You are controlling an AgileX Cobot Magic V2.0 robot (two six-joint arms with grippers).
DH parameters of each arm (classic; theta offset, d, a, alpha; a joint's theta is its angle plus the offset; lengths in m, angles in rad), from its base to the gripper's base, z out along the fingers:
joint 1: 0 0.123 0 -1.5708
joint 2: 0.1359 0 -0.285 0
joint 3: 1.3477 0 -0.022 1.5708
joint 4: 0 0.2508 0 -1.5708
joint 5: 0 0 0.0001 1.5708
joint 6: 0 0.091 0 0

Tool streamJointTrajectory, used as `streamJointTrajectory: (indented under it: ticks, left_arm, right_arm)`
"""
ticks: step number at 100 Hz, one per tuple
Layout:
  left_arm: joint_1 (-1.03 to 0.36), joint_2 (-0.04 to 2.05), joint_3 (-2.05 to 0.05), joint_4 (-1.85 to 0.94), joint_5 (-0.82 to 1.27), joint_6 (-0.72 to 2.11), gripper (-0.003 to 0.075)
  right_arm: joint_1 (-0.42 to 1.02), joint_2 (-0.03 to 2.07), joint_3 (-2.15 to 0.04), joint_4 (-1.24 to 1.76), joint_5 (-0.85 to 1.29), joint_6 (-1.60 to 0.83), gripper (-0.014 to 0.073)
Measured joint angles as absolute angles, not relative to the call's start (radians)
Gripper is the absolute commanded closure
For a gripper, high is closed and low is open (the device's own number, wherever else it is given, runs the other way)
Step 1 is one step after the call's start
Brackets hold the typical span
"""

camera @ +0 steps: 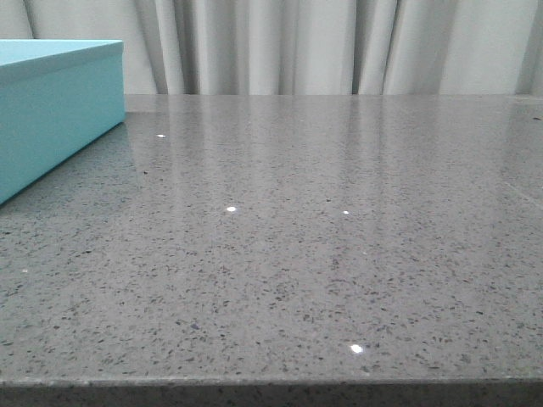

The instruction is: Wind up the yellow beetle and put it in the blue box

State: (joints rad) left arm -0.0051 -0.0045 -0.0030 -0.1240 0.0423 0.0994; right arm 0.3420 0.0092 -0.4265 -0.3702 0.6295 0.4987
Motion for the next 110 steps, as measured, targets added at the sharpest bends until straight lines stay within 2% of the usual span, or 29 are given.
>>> streamJointTrajectory:
  ticks: [57, 88, 110]
  left_arm:
    - [-0.005, -0.005, -0.003, -0.124, 0.042, 0.099, 0.0741]
    - [-0.005, -0.005, -0.003, -0.124, 0.042, 0.099, 0.0741]
    - [-0.005, -0.005, -0.003, -0.124, 0.042, 0.099, 0.0741]
  right_arm:
    - [0.308, 0.009, -0.376, -0.369, 0.589, 0.496, 0.0660]
    - [0.101, 0.009, -0.217, -0.091, 0.239, 0.199, 0.0660]
    - [-0.017, 0.009, -0.055, -0.028, -0.016, 0.147, 0.0660]
